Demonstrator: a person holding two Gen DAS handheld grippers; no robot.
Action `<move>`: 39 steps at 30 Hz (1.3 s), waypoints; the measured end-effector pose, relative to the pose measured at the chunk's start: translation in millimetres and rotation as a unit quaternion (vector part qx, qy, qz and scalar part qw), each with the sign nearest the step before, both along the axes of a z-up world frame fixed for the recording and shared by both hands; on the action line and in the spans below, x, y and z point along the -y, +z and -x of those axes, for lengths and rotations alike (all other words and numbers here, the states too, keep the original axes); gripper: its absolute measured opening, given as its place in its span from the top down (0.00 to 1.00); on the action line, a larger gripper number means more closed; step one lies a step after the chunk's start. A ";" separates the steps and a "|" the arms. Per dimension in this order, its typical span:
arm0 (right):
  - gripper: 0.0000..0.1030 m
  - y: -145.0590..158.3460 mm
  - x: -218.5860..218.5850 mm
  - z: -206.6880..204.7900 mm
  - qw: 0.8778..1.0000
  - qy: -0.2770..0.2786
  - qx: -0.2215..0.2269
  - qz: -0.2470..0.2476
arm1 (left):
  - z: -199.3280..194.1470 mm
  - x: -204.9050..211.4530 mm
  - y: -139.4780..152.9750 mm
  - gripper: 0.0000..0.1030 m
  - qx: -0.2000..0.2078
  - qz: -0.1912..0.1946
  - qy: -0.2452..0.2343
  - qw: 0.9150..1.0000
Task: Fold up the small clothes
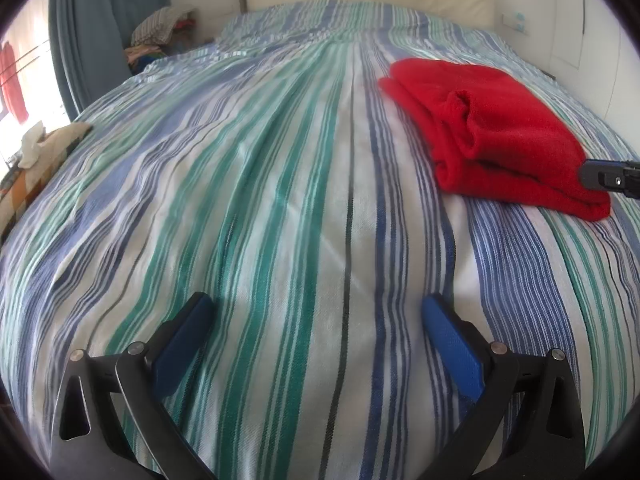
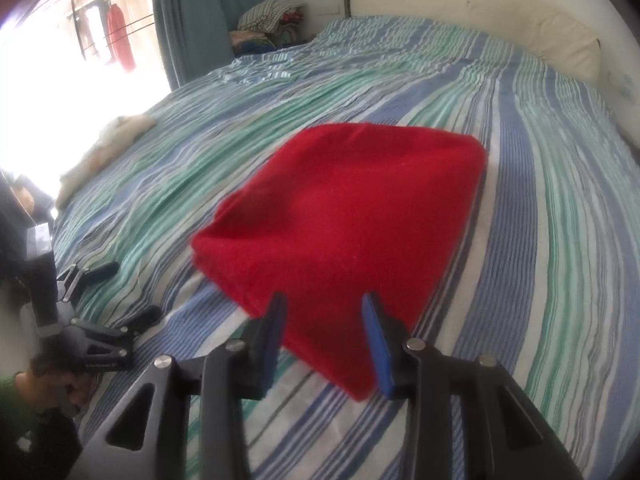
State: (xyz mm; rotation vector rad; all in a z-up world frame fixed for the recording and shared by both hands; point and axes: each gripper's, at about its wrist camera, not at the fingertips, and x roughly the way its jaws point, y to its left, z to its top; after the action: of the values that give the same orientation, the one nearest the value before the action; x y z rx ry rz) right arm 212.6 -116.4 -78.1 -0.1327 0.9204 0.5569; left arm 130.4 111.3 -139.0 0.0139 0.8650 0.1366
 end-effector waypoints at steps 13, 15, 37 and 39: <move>0.36 -19.3 24.9 60.0 0.998 -0.066 0.020 0.015 | 1.0 -0.4 -1.3 0.00 0.000 -0.002 -0.002 1.000; 0.34 -22.3 34.9 79.4 0.996 -0.086 0.027 0.027 | 1.3 0.2 -0.7 0.00 -0.002 -0.004 -0.002 1.000; 0.07 -56.0 71.8 96.6 0.986 -0.161 0.040 0.009 | -51.0 36.7 -4.1 0.00 -0.041 -0.036 -0.059 0.997; 0.06 -57.2 72.1 96.8 0.986 -0.160 0.038 0.006 | -52.1 30.6 -4.0 0.00 -0.043 -0.018 -0.059 0.997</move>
State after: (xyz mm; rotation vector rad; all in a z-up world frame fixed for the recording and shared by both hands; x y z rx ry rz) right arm 115.8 -188.5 -135.2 -0.0163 0.8493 0.2472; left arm 182.6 80.7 -142.9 0.1049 0.9459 0.0412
